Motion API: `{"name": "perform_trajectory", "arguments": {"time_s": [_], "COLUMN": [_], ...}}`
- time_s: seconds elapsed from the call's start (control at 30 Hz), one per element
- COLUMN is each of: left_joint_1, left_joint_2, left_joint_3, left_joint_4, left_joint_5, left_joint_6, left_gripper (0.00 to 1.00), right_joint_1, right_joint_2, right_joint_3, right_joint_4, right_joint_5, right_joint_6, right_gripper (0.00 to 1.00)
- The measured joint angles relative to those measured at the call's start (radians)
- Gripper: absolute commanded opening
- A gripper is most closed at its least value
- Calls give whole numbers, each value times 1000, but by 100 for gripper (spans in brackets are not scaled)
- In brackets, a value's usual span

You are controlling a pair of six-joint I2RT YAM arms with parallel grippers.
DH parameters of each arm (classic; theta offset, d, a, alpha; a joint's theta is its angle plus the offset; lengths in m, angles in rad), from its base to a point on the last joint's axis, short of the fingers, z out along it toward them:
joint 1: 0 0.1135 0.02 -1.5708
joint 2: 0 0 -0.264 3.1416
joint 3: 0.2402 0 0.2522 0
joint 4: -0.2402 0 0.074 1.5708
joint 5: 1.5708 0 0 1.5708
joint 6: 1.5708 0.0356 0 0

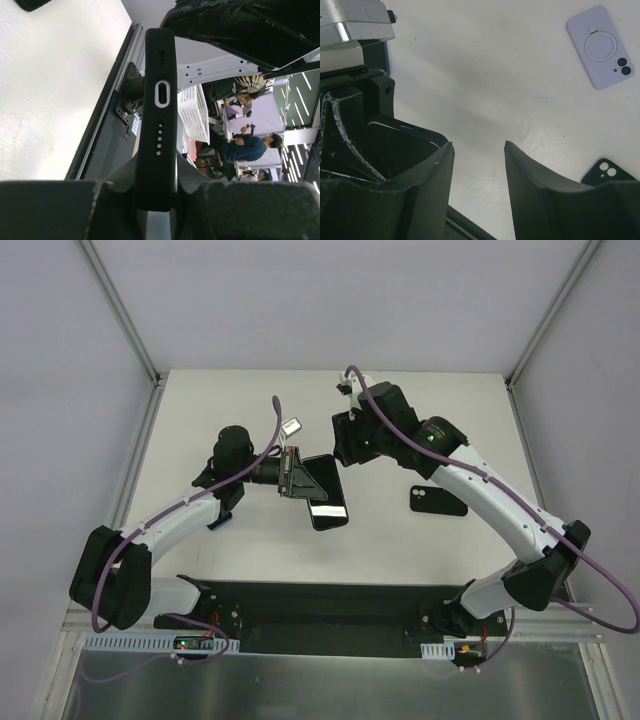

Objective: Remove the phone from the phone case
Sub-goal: Remove the phone case from the phone.

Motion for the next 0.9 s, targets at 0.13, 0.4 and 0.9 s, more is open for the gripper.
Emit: {"name": "perform_trajectory", "arguments": {"time_s": [0.13, 0.4, 0.9], "left_joint_1": [0, 0, 0], "left_joint_2": [-1, -29, -35], "left_joint_3": [0, 0, 2], "left_joint_4": [0, 1, 21], "left_joint_5": [3, 10, 13], "left_joint_6": [0, -1, -2], "left_gripper": [0, 0, 0], "right_joint_1": [0, 0, -22], "right_joint_2": [6, 89, -46], "right_joint_3": [0, -49, -91], "right_joint_4": [4, 18, 33], "right_joint_5": [5, 50, 56], "right_joint_6": [0, -1, 18], "right_gripper": [47, 47, 47]}}
